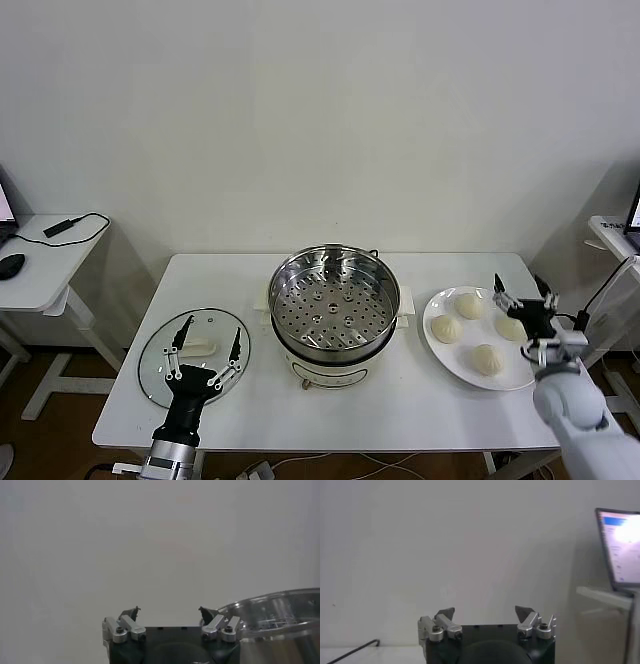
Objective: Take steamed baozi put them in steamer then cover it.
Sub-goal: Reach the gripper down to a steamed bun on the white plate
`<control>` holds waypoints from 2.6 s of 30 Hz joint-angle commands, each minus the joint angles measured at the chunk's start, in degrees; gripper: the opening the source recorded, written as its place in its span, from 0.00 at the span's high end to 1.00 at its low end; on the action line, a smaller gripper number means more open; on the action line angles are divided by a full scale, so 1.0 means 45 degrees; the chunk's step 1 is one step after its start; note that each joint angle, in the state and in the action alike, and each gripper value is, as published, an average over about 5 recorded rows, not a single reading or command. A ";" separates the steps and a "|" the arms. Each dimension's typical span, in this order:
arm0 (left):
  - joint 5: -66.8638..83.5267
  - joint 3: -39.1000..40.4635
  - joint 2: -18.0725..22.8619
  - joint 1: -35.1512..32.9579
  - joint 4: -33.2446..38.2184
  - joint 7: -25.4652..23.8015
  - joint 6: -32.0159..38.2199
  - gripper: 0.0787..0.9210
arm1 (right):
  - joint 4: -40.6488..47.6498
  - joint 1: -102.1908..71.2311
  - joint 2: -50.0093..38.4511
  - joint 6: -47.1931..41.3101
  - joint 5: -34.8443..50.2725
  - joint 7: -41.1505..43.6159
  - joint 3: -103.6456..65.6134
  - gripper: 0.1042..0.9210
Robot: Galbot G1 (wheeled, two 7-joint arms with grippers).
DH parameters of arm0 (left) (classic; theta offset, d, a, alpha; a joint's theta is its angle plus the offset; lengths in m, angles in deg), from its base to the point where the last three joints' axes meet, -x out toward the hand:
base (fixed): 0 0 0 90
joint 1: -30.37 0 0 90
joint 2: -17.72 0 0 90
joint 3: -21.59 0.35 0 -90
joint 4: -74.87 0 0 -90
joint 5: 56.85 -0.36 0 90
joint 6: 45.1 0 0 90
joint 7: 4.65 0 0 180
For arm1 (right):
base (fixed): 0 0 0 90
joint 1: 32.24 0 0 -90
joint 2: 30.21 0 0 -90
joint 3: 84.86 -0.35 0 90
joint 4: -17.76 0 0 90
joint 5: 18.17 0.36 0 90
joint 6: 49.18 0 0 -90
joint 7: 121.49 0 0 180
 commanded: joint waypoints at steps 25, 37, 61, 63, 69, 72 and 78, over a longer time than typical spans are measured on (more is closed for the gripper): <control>-0.0111 -0.0054 0.0202 -0.0238 0.0217 0.0045 0.0118 0.12 | 1.0179 1.3675 0.0164 0.1296 -0.9402 1.6526 1.1800 0.12; -0.0114 -0.0096 0.0339 -0.0331 0.0146 0.0078 0.0294 0.12 | 1.1349 1.3578 0.1731 0.1273 -1.0862 1.4668 1.2389 0.12; -0.0134 -0.0096 0.0418 -0.0413 0.0053 0.0119 0.0504 0.12 | 1.3401 1.2890 0.3439 0.1311 -1.2066 1.3090 1.1214 0.15; -0.0134 -0.0085 0.0425 -0.0409 0.0054 0.0120 0.0507 0.12 | 1.3414 1.2864 0.3455 0.1299 -1.2096 1.3060 1.1221 0.18; -0.0133 -0.0059 0.0430 -0.0383 0.0033 0.0119 0.0512 0.12 | 1.3362 1.2821 0.3451 0.1306 -1.2185 1.2875 1.1190 0.27; -0.0128 -0.0053 0.0432 -0.0360 0.0041 0.0119 0.0507 0.12 | 1.3223 1.2816 0.3417 0.1322 -1.2177 1.2895 1.1219 0.30; -0.0141 -0.0021 0.0401 -0.0269 -0.0064 0.0114 0.0485 0.12 | 1.2051 1.2847 0.3067 0.1609 -1.2003 1.3392 1.1314 0.37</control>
